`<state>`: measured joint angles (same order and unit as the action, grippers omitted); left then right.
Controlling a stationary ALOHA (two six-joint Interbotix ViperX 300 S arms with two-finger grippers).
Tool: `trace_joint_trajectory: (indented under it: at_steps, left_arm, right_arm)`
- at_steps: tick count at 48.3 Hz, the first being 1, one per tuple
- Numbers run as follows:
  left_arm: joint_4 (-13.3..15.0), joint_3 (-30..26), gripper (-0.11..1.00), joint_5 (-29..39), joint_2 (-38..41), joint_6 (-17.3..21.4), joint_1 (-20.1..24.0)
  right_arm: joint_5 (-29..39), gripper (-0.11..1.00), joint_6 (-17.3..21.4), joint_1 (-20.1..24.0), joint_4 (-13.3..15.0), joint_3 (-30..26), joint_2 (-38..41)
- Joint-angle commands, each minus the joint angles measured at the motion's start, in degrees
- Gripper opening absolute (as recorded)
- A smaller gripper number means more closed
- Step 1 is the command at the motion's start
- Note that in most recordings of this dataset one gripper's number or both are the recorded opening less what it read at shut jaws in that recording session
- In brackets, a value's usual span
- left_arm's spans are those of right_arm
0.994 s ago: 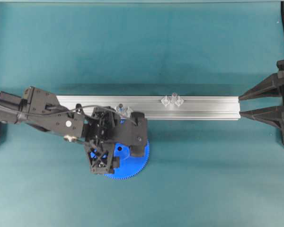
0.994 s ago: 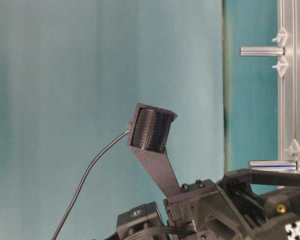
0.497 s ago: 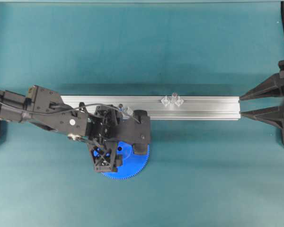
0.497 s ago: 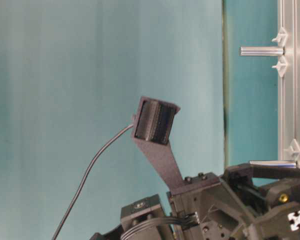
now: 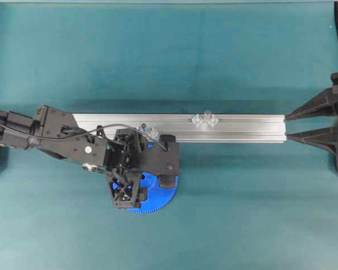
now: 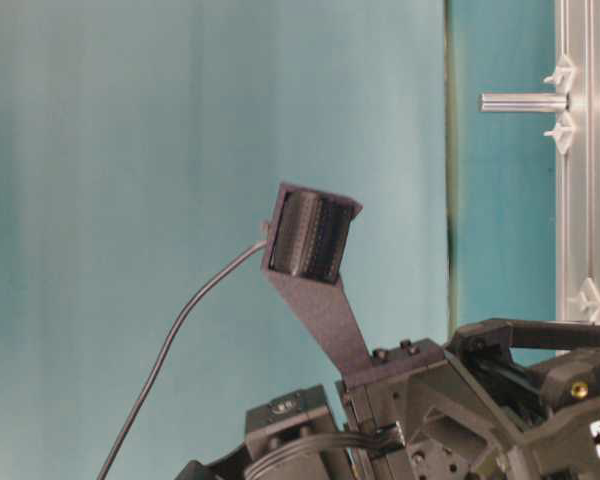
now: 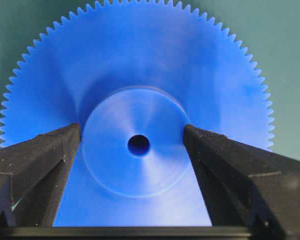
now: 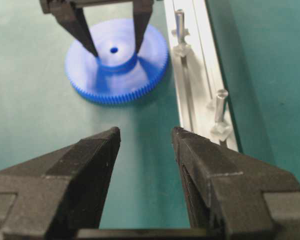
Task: Insert the large gear onto the shaft.
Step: 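Lower the left gripper and close it on the gear hub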
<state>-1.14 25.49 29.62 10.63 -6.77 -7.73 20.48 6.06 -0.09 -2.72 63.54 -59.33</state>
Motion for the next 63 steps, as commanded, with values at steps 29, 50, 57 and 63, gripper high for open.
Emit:
trace_joint_trajectory:
  at_steps: [29, 50, 57, 63]
  left_arm:
    - [-0.1, 0.1, 0.92, 3.3, -0.5, 0.4, -1.1]
    - [-0.1, -0.1, 0.92, 4.2, -0.3, 2.1, -1.7]
    - [0.0, 0.1, 0.92, 4.1, 0.0, 2.1, -1.8]
    - [0.0, 0.0, 0.92, 4.1, 0.4, 2.2, -1.8]
  right_arm:
    - [-0.6, 0.57, 2.4, 0.5, -0.4, -0.3, 0.3]
    - [-0.6, 0.57, 2.4, 0.5, -0.4, -0.3, 0.3]
    - [-0.6, 0.57, 2.4, 0.5, -0.3, -0.1, 0.3]
    - [-0.6, 0.57, 2.4, 0.5, -0.2, 0.0, 0.1]
